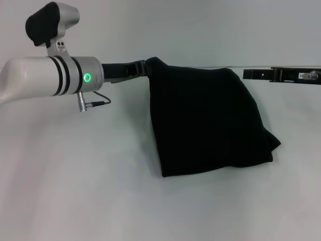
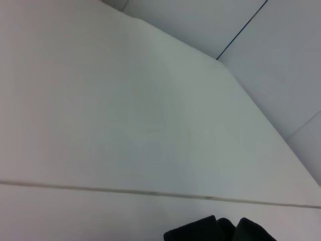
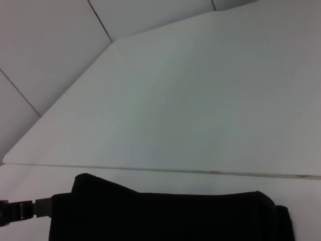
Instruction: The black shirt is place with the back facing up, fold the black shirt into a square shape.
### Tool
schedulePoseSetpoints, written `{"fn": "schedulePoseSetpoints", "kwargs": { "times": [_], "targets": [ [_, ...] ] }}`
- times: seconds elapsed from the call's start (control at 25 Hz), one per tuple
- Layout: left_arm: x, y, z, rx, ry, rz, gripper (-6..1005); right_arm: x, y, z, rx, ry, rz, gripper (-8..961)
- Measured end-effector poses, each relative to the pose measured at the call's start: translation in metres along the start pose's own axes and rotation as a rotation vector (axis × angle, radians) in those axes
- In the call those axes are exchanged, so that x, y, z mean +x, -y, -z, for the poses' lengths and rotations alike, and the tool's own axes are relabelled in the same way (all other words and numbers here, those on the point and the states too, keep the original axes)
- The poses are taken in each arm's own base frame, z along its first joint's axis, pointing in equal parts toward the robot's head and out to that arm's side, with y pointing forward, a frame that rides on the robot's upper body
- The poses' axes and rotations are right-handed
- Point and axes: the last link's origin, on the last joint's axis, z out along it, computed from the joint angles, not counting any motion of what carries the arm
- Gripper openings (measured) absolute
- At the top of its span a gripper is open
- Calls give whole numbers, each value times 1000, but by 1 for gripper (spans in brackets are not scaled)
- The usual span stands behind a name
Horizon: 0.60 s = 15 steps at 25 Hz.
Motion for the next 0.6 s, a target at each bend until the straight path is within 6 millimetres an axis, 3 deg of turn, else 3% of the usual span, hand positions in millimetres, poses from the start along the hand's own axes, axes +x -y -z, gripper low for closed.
{"fn": "schedulePoseSetpoints", "kwargs": {
  "times": [0.6],
  "targets": [
    [14, -8, -7, 22, -38, -25, -1, 9, 6, 3, 15, -9, -20, 767]
  ]
}}
